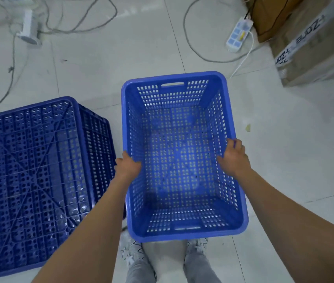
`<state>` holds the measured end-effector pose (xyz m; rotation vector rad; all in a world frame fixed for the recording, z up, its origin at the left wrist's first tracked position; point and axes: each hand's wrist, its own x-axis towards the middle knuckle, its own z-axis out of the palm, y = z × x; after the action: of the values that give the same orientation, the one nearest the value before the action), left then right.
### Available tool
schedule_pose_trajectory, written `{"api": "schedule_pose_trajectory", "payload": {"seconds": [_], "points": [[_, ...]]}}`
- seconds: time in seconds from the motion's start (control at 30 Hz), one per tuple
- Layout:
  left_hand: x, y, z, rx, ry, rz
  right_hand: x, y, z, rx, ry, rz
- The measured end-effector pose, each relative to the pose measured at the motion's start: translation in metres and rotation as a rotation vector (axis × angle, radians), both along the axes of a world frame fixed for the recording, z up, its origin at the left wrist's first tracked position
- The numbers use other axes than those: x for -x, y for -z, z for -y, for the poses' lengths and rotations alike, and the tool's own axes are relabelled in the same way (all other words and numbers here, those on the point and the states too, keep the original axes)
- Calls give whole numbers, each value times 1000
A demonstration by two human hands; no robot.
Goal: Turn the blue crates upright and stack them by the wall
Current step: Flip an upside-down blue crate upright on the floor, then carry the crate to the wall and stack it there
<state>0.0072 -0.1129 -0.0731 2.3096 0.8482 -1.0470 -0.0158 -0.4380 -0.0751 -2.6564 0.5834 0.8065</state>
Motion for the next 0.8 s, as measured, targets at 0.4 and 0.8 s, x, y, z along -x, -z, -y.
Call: {"api": "schedule_pose_trajectory", "payload": {"seconds": [0.4,0.8], "points": [[-29,54,6,-69,-218,108,-29,52,34,-174,334,-15],[-18,73,-3,-56,-246,272,-37,58,29,-207,597,109]]}}
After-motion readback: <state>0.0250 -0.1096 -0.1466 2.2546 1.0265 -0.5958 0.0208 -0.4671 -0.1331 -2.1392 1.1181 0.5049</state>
